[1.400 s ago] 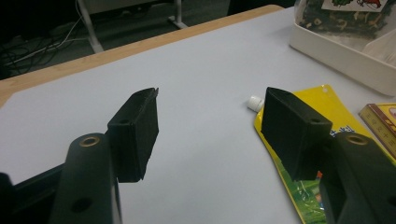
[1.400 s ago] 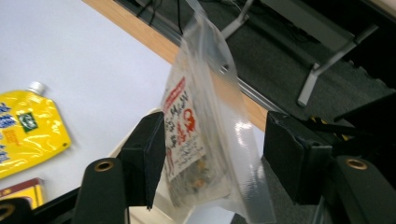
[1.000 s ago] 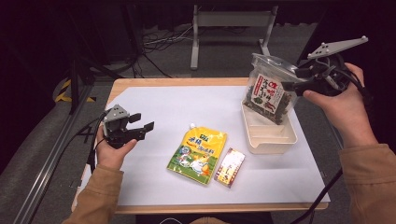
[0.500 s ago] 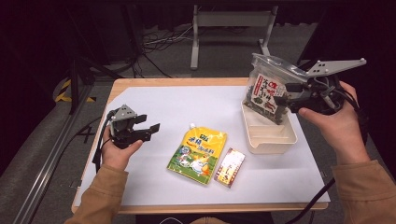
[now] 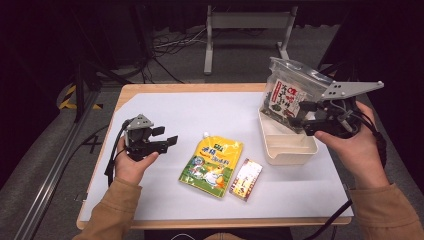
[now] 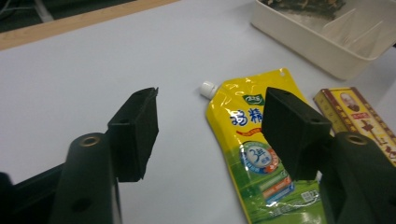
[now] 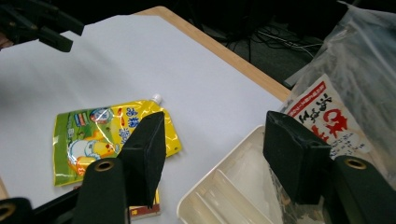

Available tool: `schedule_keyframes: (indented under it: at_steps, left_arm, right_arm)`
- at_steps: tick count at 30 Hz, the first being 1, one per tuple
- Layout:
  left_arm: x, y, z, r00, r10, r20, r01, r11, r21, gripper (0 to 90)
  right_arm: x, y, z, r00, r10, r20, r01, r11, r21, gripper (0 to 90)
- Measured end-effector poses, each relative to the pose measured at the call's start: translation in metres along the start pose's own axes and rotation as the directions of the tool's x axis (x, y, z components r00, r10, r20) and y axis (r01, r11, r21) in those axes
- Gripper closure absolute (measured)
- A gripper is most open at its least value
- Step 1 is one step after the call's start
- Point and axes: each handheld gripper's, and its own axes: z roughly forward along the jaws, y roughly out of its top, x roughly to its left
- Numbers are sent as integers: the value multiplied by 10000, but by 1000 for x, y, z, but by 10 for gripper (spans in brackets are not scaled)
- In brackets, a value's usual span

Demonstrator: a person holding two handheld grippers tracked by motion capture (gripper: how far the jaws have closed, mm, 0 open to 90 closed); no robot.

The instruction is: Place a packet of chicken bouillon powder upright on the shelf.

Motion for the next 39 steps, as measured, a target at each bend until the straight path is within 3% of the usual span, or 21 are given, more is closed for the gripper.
schedule_keyframes:
  at_steps: [4,10,12,16,19,24,28,39]
  left_arm:
    - [-5,-2,7,10000,58,-48,-57,9998,176,349]
    - [-11,-5,20,10000,72,-16,-71,9985,547,354]
    - [-14,-7,25,9996,198,-184,-185,9974,700,339]
    - [-16,-11,35,9998,-203,75,195,9955,927,336]
    - [-15,-13,38,9996,-252,84,241,9940,1062,339]
    - [-15,-16,44,9995,-158,260,124,9918,1269,357]
    - [-16,-18,47,9982,-216,558,132,9889,1480,357]
    - [-21,-19,54,9973,52,732,-178,9849,1721,346]
  right_arm:
    - [5,-7,4,9998,-174,-107,175,9998,66,396]
    - [10,-18,10,9995,-45,-314,41,9999,-116,395]
    - [10,-23,11,9994,-4,-346,-3,9998,-197,391]
    - [13,-29,12,9993,-112,-346,104,9997,-236,390]
    - [15,-36,12,9991,-20,-416,4,9992,-396,388]
    - [19,-48,17,9970,157,-756,-199,9982,-562,388]
    - [21,-57,20,9968,228,-760,-270,9982,-544,386]
    - [21,-77,26,9954,520,-810,-581,9955,-753,380]
